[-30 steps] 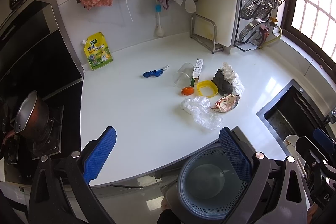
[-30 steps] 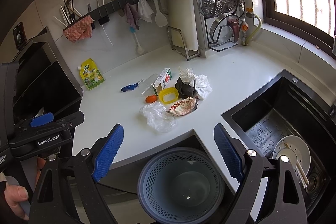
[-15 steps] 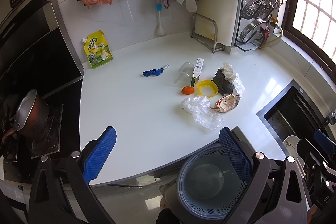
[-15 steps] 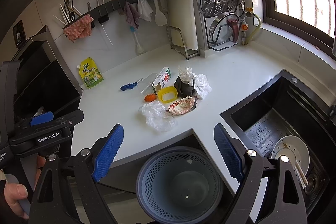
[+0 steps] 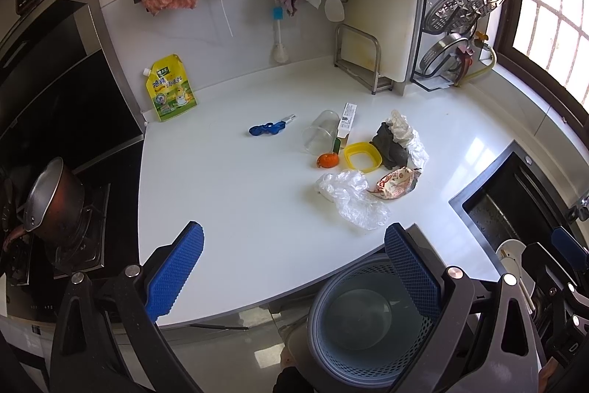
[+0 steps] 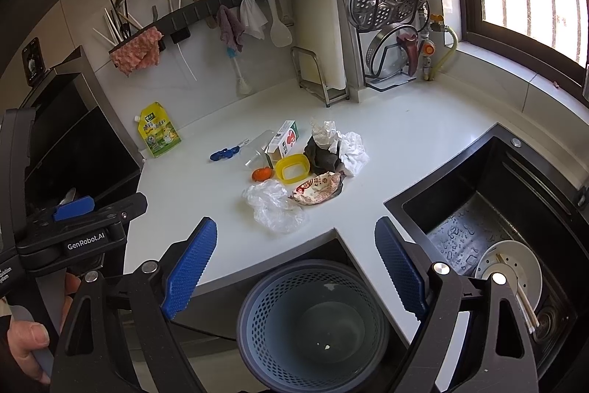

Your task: Collect trash

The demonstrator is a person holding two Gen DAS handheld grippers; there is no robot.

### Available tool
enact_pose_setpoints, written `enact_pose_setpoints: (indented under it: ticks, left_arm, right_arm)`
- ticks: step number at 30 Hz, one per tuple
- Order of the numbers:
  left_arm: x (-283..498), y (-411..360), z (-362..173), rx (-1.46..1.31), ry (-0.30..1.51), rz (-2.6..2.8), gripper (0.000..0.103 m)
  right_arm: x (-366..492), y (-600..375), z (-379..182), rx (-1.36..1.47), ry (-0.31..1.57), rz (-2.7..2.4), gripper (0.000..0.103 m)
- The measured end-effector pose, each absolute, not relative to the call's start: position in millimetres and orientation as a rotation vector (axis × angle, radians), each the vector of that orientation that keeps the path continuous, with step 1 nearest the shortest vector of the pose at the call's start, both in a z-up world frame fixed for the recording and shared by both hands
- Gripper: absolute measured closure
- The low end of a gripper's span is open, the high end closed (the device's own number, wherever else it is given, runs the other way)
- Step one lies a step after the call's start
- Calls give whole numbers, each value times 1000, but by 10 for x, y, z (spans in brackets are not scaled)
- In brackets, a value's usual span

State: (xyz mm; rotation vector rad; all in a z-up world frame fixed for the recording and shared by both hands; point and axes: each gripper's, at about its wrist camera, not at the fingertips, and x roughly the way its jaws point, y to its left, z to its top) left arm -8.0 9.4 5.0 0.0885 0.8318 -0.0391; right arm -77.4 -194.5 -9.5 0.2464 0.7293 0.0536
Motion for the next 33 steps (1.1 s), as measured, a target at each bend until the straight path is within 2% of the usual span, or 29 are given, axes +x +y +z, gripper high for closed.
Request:
enact_pose_setpoints:
  ticks: [21, 33]
  left_arm:
    - [27, 12, 13, 84, 841, -39, 6]
    - [441, 255, -394, 73, 901, -14, 6]
  right_arm:
    - [-662, -2022, -145, 251, 740, 54, 19]
    - [-249, -1986, -663, 278, 858, 23, 19]
